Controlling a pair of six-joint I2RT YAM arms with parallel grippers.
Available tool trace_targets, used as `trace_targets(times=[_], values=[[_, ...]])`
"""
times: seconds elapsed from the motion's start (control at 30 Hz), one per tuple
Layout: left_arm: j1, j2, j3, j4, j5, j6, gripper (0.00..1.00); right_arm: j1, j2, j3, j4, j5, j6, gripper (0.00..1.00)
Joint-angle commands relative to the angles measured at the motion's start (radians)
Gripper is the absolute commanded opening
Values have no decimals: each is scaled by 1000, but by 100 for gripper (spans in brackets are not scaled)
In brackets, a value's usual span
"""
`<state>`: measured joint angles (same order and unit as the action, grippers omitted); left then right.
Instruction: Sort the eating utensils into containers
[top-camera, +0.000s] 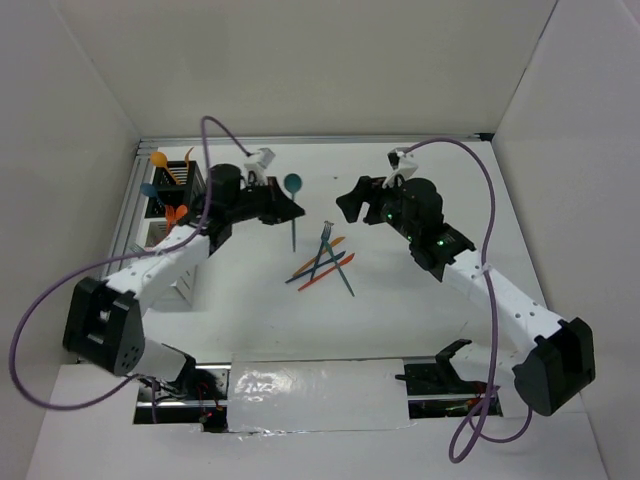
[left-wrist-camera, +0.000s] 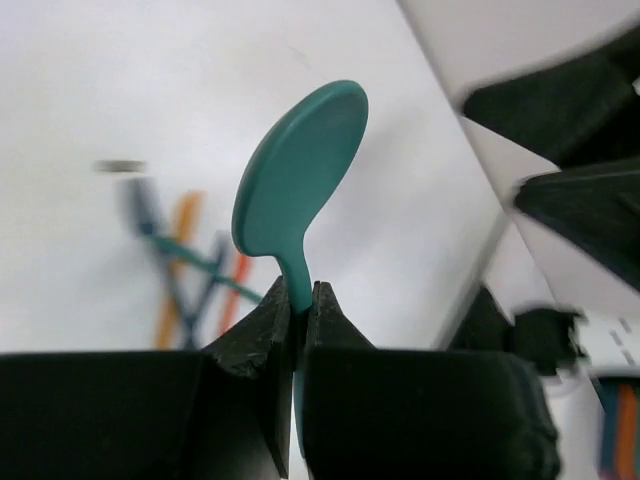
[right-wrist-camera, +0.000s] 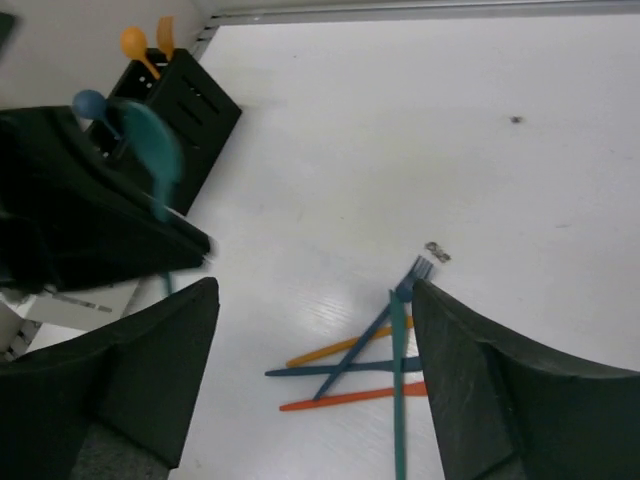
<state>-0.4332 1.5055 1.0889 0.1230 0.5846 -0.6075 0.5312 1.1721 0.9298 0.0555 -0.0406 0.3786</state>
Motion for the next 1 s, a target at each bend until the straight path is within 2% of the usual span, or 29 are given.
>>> trace_targets(times=[0.0,0.03,0.13,0.17,0.27,0.33,0.5,0.53,0.57,0.6,0.67,0.8,0.9,0.97], values=[[111,-209,-107,20,-230,22,3,-60,-90,9,-79,-34,22,86],[144,-311,-142,15,-341,22,3,-83,-126,-3,-79,-53,29,91],[255,-460,-250,-2,-535,61,2,-91,-141,-23,-97,-84,23,95],[278,-549,-279,-8,-584,80,1,-96,-132,-23,-114,-84,16,95],[341,-675,-351,4,-816,179,0,-99,-95,-46,-123,-71,8,96],[352,-726,-357,-28,-979,227,0,-102,-86,-81,-79,-85,5,96],[408,-801,-408,-163,-1334,152,0,-102,-78,-109,-29,-85,38,97],[421,-800,-428,-186,-1364,87,0,-103,-80,-121,-29,-94,48,97],[459,-833,-448,-280,-1411,7,0,-103,-83,-156,-8,-107,78,97],[459,-834,-455,-281,-1411,-24,0,-105,-83,-157,4,-107,88,97],[481,-857,-480,-319,-1433,-51,0,-105,-92,-195,15,-107,101,97],[499,-883,-527,-267,-1445,-18,0,-102,-80,-195,-11,-61,97,97],[499,-864,-534,-342,-1465,-89,0,-102,-69,-195,-20,-41,92,97],[495,-855,-524,-426,-1474,-202,0,-103,-65,-195,-20,-41,89,97]])
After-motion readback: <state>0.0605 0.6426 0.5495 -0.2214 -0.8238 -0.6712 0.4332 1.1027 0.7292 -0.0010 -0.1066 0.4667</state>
